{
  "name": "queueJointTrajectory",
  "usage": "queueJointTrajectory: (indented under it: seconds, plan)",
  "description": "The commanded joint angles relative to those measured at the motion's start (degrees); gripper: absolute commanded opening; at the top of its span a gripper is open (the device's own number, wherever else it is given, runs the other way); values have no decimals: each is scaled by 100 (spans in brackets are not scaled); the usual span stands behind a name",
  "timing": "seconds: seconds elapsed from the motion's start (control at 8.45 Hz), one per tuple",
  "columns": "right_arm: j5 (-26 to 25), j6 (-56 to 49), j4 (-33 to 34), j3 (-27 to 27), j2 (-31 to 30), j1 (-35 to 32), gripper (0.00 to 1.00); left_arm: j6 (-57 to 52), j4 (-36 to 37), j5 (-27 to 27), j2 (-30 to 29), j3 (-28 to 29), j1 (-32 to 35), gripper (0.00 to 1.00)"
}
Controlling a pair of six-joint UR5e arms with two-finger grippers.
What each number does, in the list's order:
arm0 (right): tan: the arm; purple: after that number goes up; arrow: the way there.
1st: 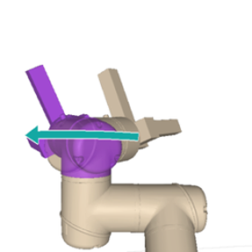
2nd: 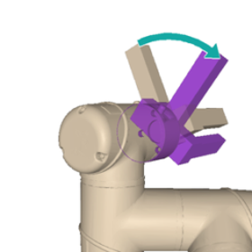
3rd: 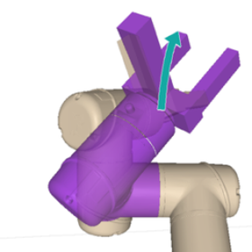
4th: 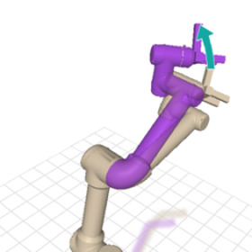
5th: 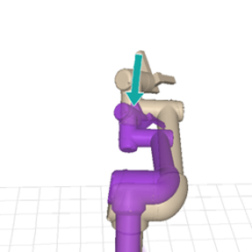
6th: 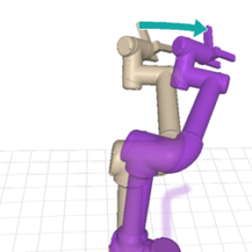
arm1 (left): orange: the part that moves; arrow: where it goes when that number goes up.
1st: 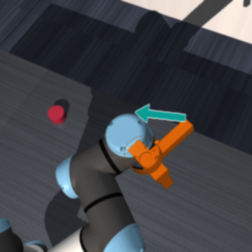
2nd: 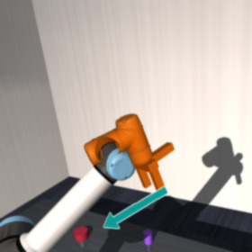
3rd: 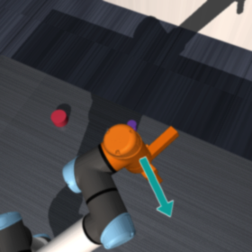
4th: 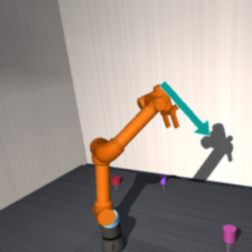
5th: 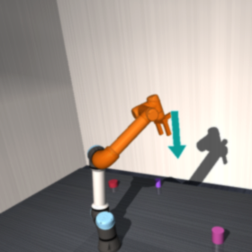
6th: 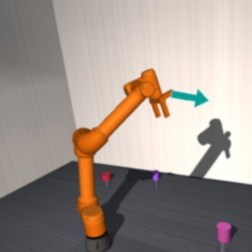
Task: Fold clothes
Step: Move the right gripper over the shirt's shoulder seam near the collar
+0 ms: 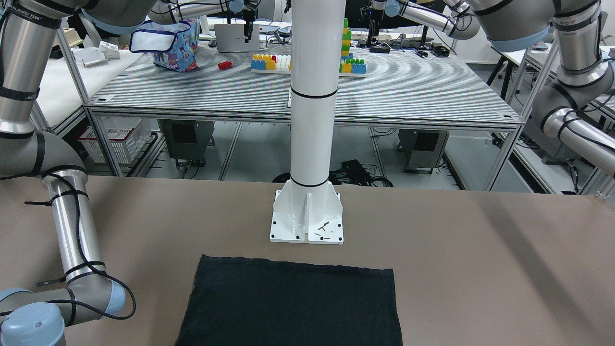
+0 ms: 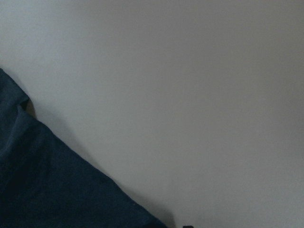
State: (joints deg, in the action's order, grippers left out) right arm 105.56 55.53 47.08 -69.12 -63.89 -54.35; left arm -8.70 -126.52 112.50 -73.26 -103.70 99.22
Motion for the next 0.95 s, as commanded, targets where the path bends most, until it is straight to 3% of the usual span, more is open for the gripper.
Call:
queueJointTrajectory:
  seconds: [0.0, 0.24, 0.47, 0.83]
  plan:
    - [0, -296, 11, 22, 17, 21, 0, 0, 14, -8, 14, 25, 1, 99]
    - [44, -359, 81, -223, 113, 21, 0, 44, 5, 0, 14, 25, 1, 99]
    - [70, -350, 1094, -802, 489, 38, 0, 253, -4, 18, 22, 8, 1, 99]
    - [44, -272, 1504, -1260, 641, 432, 0, 281, -4, 27, 22, 8, 1, 99]
